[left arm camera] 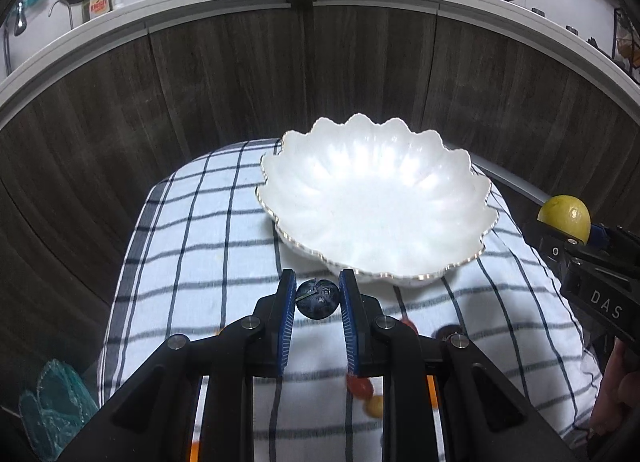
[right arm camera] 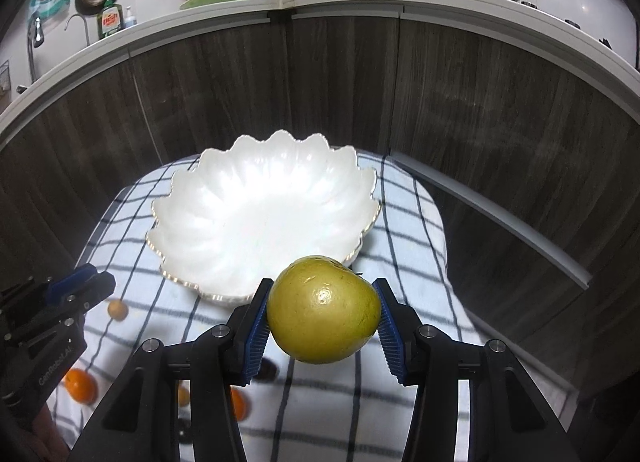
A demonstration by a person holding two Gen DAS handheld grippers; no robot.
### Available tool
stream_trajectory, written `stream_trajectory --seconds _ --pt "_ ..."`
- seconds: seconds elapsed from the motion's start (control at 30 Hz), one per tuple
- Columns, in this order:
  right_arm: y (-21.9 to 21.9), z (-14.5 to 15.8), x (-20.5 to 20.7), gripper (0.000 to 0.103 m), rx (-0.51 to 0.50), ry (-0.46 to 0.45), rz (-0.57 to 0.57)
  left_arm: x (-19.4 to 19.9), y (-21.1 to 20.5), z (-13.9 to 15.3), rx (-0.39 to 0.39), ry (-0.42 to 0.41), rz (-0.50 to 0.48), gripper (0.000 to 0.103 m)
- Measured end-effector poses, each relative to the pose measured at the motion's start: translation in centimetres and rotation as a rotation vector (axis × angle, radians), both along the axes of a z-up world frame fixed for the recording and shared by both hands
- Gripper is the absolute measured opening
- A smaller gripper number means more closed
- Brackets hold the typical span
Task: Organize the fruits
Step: 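Drop the blueberry into the white bowl with the left tool while the right tool carries the fruit over it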
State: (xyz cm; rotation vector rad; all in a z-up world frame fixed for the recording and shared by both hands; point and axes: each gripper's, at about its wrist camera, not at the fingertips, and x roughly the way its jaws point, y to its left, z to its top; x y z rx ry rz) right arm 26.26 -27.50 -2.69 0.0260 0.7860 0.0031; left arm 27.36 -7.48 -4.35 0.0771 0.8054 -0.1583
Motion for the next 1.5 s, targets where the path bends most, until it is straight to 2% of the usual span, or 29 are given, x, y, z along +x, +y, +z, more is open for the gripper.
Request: stream_trajectory --seconds 0.57,0.87,1.33,1.37,1.43,1.5 --pt "-0.6 0.9 5.0 0.05 0.014 -0.021 -0.021 5.7 -0.6 0.6 -0.008 -0.009 0.004 0.023" --pt "-0.6 0.1 6.9 0.05 0.033 0.004 -0.034 7.9 -0.9 -0.9 0.0 0.014 0.01 0.023" --pt "-0.4 -2.1 8.4 0.05 0.046 0.072 -0.021 9.2 -1.2 -2.5 -0.001 0.06 -0.001 0.023" --pt "-0.4 -2.2 8.5 0.05 0.047 0.076 -0.02 9.2 -1.2 -2.6 -0.001 0.065 -0.004 0.025" --pt "-0.3 -2.3 8.6 0.05 0.052 0.083 -0.016 9.1 -1.1 -2.6 -0.001 0.067 -0.001 0.051" --pt "-0.3 -2.4 8.6 0.05 0.055 0.087 -0.013 8.9 -1.0 -2.5 0.0 0.048 0.008 0.057"
